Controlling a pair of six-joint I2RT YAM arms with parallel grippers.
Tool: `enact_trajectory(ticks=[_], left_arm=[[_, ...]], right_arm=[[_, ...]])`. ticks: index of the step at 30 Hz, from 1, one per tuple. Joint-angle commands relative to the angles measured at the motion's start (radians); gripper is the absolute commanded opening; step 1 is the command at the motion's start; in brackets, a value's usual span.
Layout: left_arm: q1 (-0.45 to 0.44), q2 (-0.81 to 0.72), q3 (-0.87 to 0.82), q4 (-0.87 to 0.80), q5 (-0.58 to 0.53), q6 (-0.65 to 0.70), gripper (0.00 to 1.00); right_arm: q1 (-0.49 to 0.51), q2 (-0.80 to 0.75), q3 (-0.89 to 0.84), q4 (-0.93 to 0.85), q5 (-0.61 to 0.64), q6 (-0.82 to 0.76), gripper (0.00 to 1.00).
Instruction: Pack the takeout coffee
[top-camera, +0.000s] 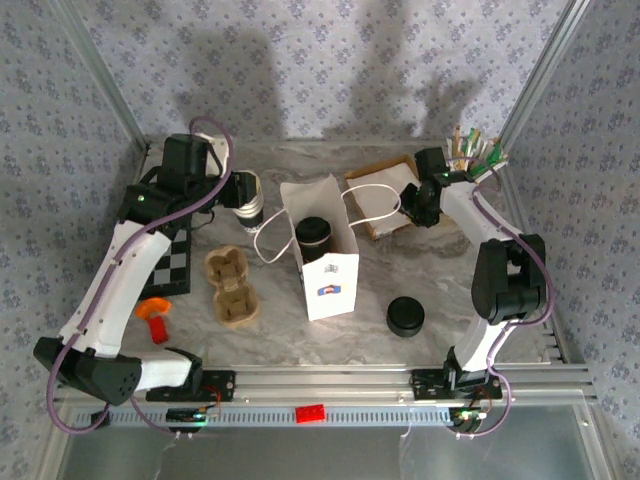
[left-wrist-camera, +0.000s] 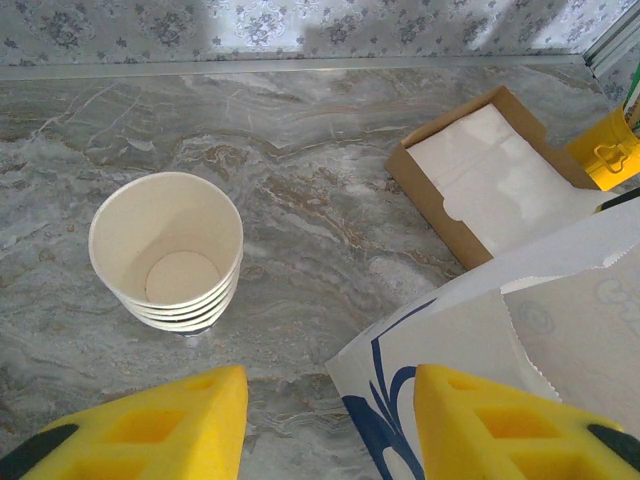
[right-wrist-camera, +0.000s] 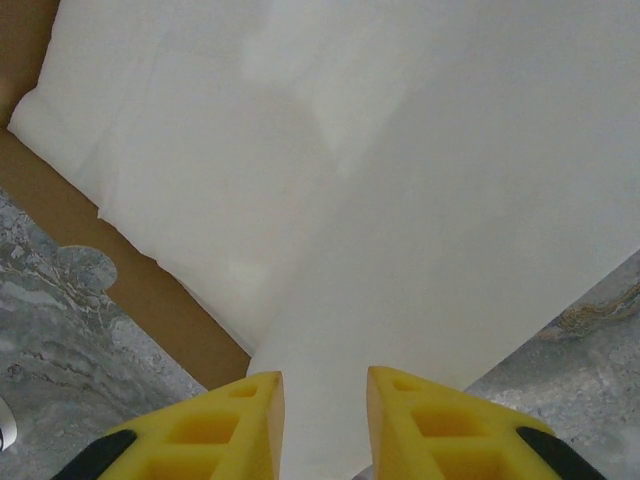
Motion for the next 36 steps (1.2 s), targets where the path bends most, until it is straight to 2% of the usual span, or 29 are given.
enact_trajectory(ticks=[1, 8, 11, 16, 17, 19, 36], left_arm=[[0.007, -0.016, 0.033, 0.006, -0.006, 0.008, 0.48], [0.007, -0.007, 0.033, 0.011, 0.023, 0.004, 0.48], [0.007, -0.006, 0.031, 0.011, 0.019, 0.004, 0.48], [0.007, -0.007, 0.030, 0.003, 0.015, 0.009, 0.48], [0.007, -0.009, 0.030, 0.003, 0.014, 0.009, 0.49], [0.007, -0.009, 0.030, 0.005, 0.013, 0.009, 0.49], [0.007, -0.007, 0.028, 0.006, 0.004, 0.009, 0.49]], right_arm=[[0.007, -0.028, 0.002, -0.045, 0.027, -0.022, 0.30], [-0.013, -0.063, -0.030, -0.091, 0.073, -0.022, 0.36], [-0.006, -0.053, -0.055, -0.080, 0.078, -0.019, 0.42], [0.004, -0.025, -0.057, -0.066, 0.075, -0.009, 0.42], [0.007, -0.020, -0.052, -0.066, 0.077, -0.010, 0.41], [0.012, -0.011, -0.038, -0.059, 0.074, -0.011, 0.33], [0.016, 0.037, 0.030, -0.071, 0.066, -0.013, 0.16]])
